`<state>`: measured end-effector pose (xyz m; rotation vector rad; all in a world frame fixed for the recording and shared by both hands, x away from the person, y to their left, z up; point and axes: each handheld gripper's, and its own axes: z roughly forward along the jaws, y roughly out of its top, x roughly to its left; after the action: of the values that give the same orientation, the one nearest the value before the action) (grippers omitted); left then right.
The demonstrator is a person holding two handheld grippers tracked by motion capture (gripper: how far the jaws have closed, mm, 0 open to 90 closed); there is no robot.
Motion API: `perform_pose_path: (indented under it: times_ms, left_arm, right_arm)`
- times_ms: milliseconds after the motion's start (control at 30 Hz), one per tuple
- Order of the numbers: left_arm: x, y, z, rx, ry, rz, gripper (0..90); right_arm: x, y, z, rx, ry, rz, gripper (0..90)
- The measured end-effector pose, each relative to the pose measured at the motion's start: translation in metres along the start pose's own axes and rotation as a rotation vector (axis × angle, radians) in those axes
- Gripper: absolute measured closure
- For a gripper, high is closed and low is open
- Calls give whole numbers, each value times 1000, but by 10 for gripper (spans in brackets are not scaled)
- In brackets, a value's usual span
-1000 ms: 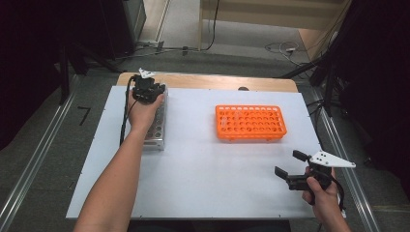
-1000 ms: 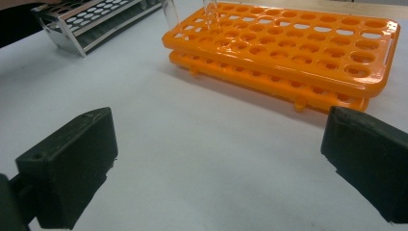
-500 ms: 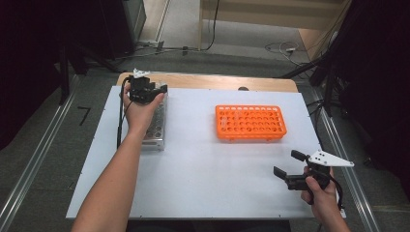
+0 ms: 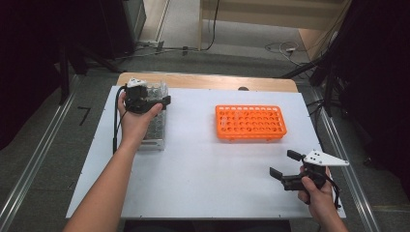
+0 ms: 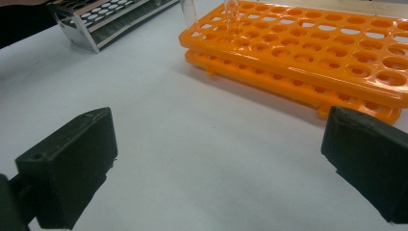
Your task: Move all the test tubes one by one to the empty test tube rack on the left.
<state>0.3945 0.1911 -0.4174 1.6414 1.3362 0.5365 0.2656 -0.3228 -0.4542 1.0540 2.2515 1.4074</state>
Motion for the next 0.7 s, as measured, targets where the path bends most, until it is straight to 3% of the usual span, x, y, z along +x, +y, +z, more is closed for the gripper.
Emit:
perform_pose_path:
  times_ms: [167, 700]
  left_arm:
    - [-6, -12, -13, -7, -51, 14, 0]
    - [-37, -48, -61, -47, -132, 76, 0]
  right_arm:
    - [2, 1, 2, 3, 2, -2, 0]
    - [5, 11, 7, 0, 9, 6, 0]
